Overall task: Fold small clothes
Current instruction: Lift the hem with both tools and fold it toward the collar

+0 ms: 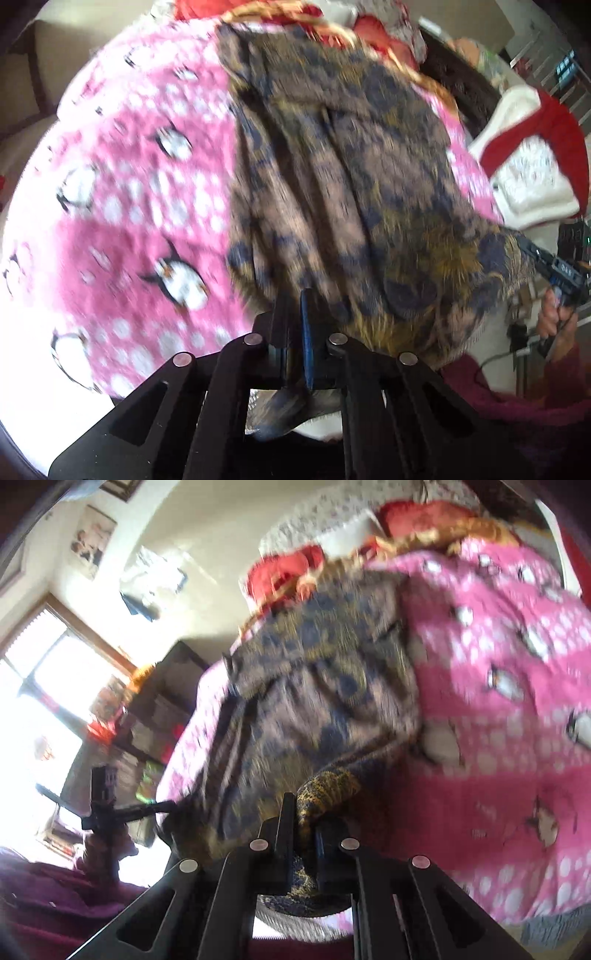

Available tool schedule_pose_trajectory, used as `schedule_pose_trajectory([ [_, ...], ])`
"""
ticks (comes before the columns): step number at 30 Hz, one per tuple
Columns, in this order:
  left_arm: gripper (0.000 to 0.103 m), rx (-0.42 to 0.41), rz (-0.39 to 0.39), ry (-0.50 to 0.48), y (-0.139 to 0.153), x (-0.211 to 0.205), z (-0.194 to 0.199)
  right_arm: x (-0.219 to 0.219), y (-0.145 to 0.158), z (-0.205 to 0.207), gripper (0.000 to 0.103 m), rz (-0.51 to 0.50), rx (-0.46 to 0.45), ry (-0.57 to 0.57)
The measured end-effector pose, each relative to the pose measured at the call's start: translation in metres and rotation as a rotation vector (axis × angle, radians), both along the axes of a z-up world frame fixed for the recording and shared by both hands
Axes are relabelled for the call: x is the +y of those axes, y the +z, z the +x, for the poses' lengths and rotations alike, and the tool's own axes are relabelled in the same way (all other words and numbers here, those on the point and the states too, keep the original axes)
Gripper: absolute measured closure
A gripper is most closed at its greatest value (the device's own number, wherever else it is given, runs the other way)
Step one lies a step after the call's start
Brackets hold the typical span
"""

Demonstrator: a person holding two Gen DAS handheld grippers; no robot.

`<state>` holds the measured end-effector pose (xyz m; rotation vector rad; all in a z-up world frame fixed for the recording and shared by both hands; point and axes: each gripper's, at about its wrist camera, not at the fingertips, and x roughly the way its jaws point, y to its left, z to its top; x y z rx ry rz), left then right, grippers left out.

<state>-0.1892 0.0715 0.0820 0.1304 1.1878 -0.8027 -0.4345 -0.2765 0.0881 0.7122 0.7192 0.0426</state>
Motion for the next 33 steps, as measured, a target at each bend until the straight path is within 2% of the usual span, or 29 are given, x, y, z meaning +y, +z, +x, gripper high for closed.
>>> schedule_pose_trajectory([
  [2, 0.099, -0.011, -0.01, 0.021, 0.005, 0.0, 0.008, -0.006, 0.008, 0.005, 0.095, 0.008, -0.023, -0.014],
  [5, 0.099, -0.005, 0.017, -0.008, 0.004, -0.001, 0.012, -0.011, 0.016, 0.013, 0.095, -0.003, -0.032, -0.019],
  [9, 0.098, 0.048, 0.097, 0.009, -0.009, 0.011, 0.009, -0.008, 0.015, 0.017, 0.095, -0.014, -0.009, 0.019],
  [11, 0.087, 0.075, 0.149, 0.005, -0.02, 0.015, 0.005, -0.006, 0.01, 0.017, 0.095, -0.015, 0.007, 0.031],
  [13, 0.068, 0.081, 0.216, 0.01, -0.032, 0.016, 0.001, -0.009, 0.002, 0.014, 0.095, 0.013, 0.021, 0.027],
  [15, 0.057, 0.09, 0.261, 0.007, -0.041, 0.015, -0.003, -0.012, -0.005, 0.012, 0.095, 0.04, 0.032, 0.011],
  [18, 0.053, 0.117, 0.228, -0.017, -0.044, 0.011, -0.009, -0.013, -0.011, 0.011, 0.095, 0.054, 0.04, 0.002],
  [22, 0.053, 0.233, 0.163, -0.115, -0.052, -0.004, -0.02, -0.014, -0.012, 0.012, 0.095, 0.061, 0.044, 0.004],
  [24, 0.053, 0.203, 0.195, -0.134, -0.056, -0.01, -0.026, -0.013, -0.012, 0.012, 0.095, 0.063, 0.041, 0.005],
  [26, 0.053, 0.226, 0.174, -0.117, -0.055, -0.008, -0.021, -0.013, -0.012, 0.012, 0.095, 0.065, 0.036, 0.005],
  [28, 0.054, 0.281, 0.129, -0.064, -0.057, 0.0, -0.012, -0.013, -0.013, 0.012, 0.095, 0.068, 0.035, 0.009],
  [29, 0.057, 0.301, 0.109, -0.04, -0.058, 0.005, -0.008, -0.012, -0.014, 0.012, 0.095, 0.068, 0.038, 0.012],
  [30, 0.07, 0.294, 0.11, -0.025, -0.057, 0.007, -0.007, -0.012, -0.015, 0.012, 0.095, 0.066, 0.041, 0.014],
  [31, 0.09, 0.277, 0.115, -0.025, -0.055, 0.008, -0.006, -0.011, -0.017, 0.013, 0.095, 0.058, 0.046, 0.015],
  [32, 0.096, 0.265, 0.112, -0.033, -0.053, 0.006, -0.008, -0.01, -0.016, 0.013, 0.095, 0.047, 0.048, 0.016],
  [33, 0.096, 0.261, 0.093, -0.041, -0.05, 0.005, -0.009, -0.009, -0.015, 0.014, 0.095, 0.036, 0.046, 0.017],
])
